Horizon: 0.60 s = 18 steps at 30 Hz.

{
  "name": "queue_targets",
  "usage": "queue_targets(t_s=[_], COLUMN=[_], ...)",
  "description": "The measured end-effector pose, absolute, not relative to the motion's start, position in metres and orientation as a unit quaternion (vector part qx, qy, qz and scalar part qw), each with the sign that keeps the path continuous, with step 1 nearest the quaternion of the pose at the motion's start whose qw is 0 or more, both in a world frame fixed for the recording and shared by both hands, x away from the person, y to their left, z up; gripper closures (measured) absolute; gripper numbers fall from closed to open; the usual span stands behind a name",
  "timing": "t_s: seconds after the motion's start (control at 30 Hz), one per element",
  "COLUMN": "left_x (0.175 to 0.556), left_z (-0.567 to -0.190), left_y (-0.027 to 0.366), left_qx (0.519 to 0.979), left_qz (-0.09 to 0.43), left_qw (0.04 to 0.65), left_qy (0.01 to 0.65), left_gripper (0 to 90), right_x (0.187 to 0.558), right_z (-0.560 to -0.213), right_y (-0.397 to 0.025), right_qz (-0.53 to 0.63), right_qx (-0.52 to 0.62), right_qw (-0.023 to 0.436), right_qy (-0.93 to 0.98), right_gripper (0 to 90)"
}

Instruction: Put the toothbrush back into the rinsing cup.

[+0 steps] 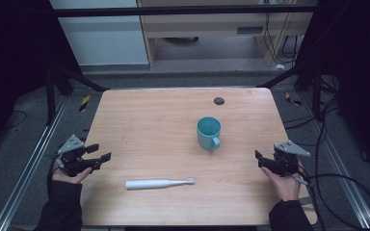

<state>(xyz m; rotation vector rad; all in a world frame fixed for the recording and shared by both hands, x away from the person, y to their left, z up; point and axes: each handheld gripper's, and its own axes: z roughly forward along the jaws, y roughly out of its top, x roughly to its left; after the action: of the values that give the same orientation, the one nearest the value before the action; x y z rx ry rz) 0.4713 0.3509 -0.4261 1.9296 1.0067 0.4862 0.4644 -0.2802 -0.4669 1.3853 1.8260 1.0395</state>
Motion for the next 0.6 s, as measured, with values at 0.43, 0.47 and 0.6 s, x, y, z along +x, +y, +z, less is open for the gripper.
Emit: queue_targets(t_s=[0.43, 0.47, 0.6], left_x=[0.468, 0.468, 0.469], left_z=[-0.419, -0.419, -0.420], left_y=[0.323, 0.320, 0.305], left_qx=[0.822, 0.826, 0.846], left_qz=[0.167, 0.164, 0.147], left_qw=[0.420, 0.416, 0.402], left_qy=[0.348, 0.343, 0.319], left_gripper=[29.7, 29.3, 28.9], right_x=[0.461, 0.461, 0.463], right_z=[-0.460, -0.461, -0.462], right_y=[-0.273, -0.272, -0.270], right_qz=[0.380, 0.377, 0.369], right_qx=[0.516, 0.513, 0.512], right_qw=[0.294, 0.293, 0.285], right_qy=[0.709, 0.714, 0.721], right_gripper=[25.7, 25.7, 25.3])
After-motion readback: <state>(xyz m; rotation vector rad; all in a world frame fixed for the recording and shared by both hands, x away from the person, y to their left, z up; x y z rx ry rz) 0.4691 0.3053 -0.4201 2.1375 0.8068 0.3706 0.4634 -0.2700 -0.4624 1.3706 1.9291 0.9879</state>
